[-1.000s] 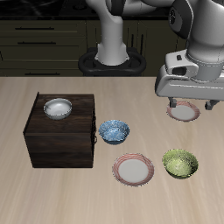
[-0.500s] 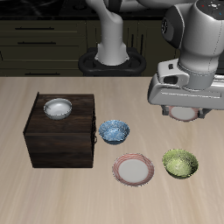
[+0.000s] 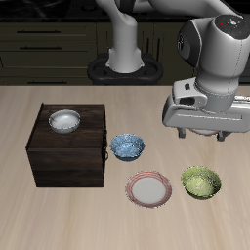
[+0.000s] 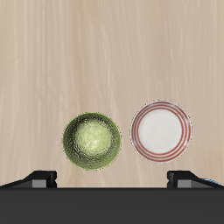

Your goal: Place the green bowl onto the plate that is on the left side of the table

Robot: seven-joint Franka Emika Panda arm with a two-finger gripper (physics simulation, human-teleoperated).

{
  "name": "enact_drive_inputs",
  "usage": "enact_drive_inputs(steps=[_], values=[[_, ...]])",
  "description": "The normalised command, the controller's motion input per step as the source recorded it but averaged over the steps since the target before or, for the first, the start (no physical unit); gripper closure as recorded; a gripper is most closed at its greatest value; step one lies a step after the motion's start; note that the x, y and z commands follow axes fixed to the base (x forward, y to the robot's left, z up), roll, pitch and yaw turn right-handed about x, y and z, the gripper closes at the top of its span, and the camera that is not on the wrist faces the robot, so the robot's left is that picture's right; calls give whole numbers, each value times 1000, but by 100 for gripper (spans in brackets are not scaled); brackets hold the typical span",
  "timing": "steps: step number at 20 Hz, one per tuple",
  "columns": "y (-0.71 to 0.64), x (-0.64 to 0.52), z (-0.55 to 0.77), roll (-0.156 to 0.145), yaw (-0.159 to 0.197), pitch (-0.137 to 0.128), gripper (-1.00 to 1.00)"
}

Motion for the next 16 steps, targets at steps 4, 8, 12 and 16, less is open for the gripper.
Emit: enact_drive_inputs(steps=[4, 8, 12, 16], values=[[-12, 54, -233, -3, 11, 18, -100], [-27, 80, -301, -15, 1, 26, -100], [-33, 59, -343, -6, 1, 34, -100], [30, 4, -311, 5, -9, 34, -100]])
